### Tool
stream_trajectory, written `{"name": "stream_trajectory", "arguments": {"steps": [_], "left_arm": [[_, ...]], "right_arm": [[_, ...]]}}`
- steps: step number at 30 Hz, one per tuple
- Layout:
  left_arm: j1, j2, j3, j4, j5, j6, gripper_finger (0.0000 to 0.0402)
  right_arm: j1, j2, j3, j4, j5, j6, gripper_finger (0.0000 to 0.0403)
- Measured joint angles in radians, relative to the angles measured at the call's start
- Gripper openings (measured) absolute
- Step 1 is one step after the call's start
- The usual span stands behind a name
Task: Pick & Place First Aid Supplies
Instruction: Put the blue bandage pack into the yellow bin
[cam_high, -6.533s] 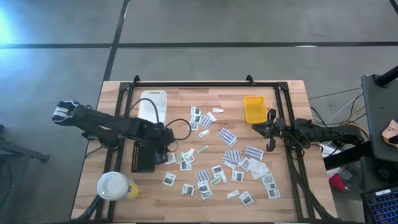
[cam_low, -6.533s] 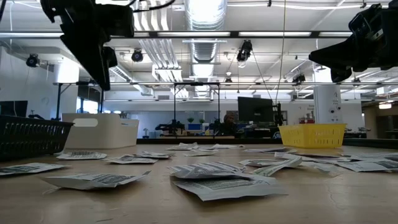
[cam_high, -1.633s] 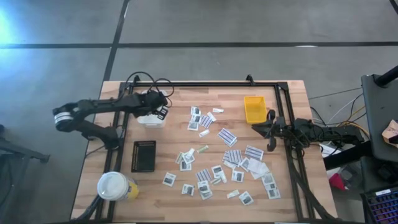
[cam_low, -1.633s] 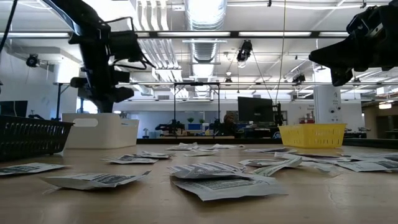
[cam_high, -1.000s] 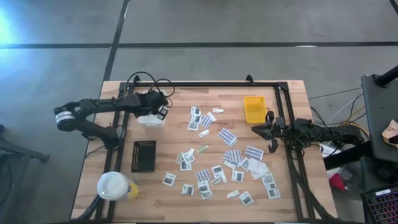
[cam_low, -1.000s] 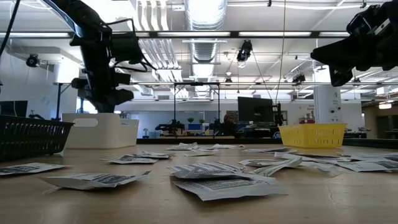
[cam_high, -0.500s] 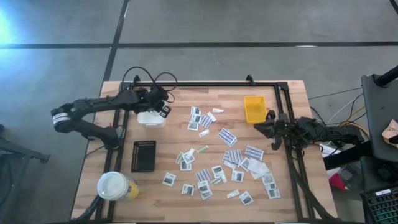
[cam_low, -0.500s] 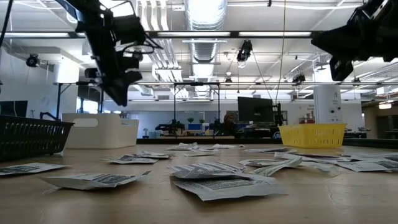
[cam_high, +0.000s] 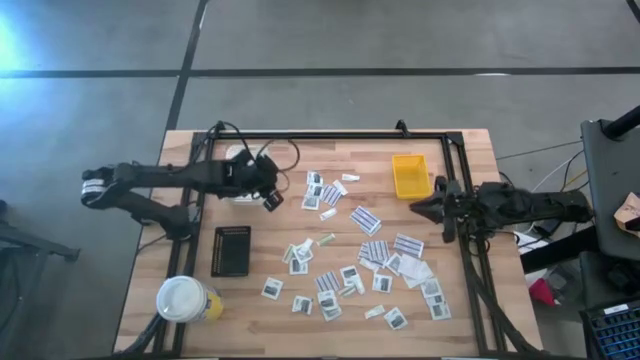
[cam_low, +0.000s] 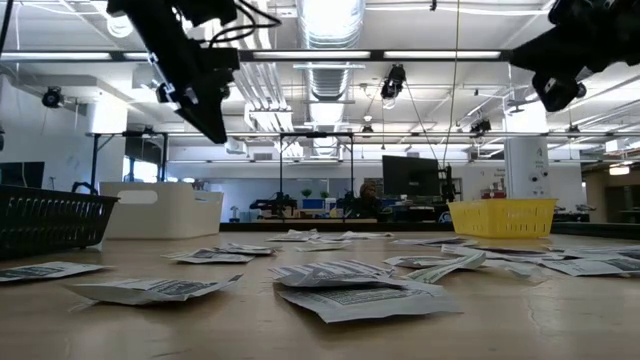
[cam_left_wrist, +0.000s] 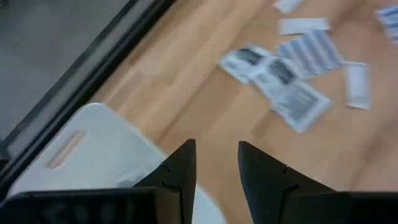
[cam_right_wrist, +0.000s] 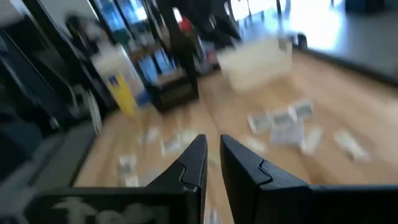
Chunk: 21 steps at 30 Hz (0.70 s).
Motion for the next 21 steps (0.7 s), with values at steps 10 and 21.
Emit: {"name": "stream_trajectory", "arguments": {"steps": [10, 21], "left_arm": [[-0.188, 0.0, -0.001, 0.0, 0.0, -0.02, 0.0112], [-0.328, 0.0, -0.003, 0.064, -0.009, 0.011, 0.0112]], "right_arm": [[0.082, 0.315, 0.147, -0.215, 0.0, 0.037, 0.0043], [0.246, 0.598, 0.202, -0.215, 0.008, 0.003, 0.0043]]}}
